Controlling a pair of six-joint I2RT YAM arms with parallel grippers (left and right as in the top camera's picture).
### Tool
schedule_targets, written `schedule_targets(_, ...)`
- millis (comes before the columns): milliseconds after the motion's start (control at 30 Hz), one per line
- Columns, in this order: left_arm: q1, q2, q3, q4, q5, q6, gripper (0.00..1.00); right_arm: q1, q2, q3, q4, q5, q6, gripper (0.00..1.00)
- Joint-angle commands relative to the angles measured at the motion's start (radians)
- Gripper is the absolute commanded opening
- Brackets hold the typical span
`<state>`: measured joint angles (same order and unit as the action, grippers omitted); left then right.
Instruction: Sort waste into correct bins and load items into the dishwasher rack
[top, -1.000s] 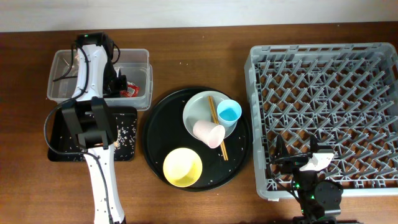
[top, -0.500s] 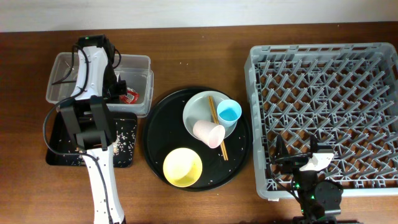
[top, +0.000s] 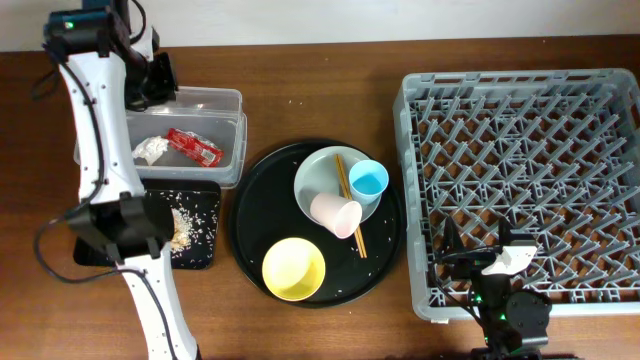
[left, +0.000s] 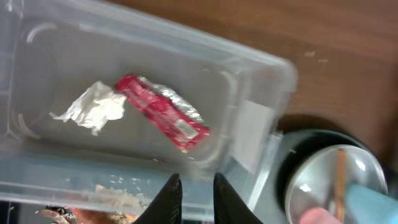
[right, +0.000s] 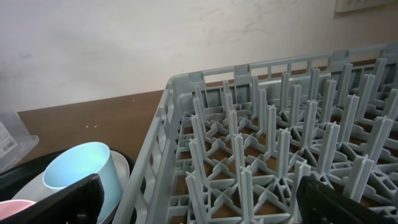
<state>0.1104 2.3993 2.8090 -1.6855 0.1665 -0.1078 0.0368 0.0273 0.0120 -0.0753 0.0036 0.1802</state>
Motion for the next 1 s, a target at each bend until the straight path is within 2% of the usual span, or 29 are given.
schedule_targets(0,-0.051,-0.197,0.020,-0.003,-0.168,0.001,0.17,-0.005,-0.006,-0.006,-0.004,0.008,0.001,0.98)
schedule_targets(33,-0.037,-0.208,0.020,-0.002,-0.232,-0.011,0.16,-0.005,-0.006,-0.006,-0.004,0.008,0.001,0.98)
schedule_targets(100,0.038,-0.185,-0.025,0.008,-0.238,-0.010,0.01,-0.005,-0.006,-0.006,-0.004,0.008,0.001,0.98)
schedule_targets(133,0.074,-0.174,-0.062,0.026,-0.238,-0.010,0.00,-0.005,-0.006,-0.006,-0.004,0.008,0.001,0.98)
schedule_targets(267,0.237,-0.073,-0.405,0.223,-0.235,0.008,0.00,-0.005,-0.006,-0.006,-0.004,0.008,0.001,0.98)
schedule_targets(367,0.274,-0.057,-0.587,0.343,-0.236,0.079,0.00,-0.005,-0.006,-0.006,-0.004,0.008,0.001,0.98)
schedule_targets(433,0.290,-0.057,-0.646,0.379,-0.242,0.087,0.00,-0.005,-0.006,-0.006,-0.004,0.008,0.001,0.98)
schedule_targets(633,0.294,-0.057,-0.663,0.301,-0.269,0.074,0.00,-0.005,-0.006,-0.006,-0.004,0.008,0.001,0.98)
schedule_targets(733,0.293,-0.058,-0.618,0.357,-0.237,0.075,0.00,-0.005,-0.006,-0.006,-0.004,0.008,0.001,0.98)
schedule_targets(800,0.284,-0.058,-0.369,0.328,-0.097,0.074,0.02,-0.005,-0.006,-0.006,-0.004,0.008,0.001,0.98)
schedule_targets(867,0.237,-0.059,-0.039,0.168,0.099,0.067,0.02,-0.005,-0.006,-0.006,-0.004,0.008,0.001,0.98)
schedule_targets(900,0.189,-0.059,0.120,0.050,0.165,0.068,0.05,-0.005,-0.006,-0.006,-0.004,0.008,0.001,0.98)
schedule_targets(933,0.110,-0.066,0.227,-0.003,0.172,0.071,0.15,-0.005,-0.006,-0.006,-0.004,0.008,0.001,0.98)
schedule_targets(967,0.042,-0.086,0.229,-0.003,0.179,0.071,0.24,-0.005,-0.006,-0.006,-0.004,0.008,0.001,0.98)
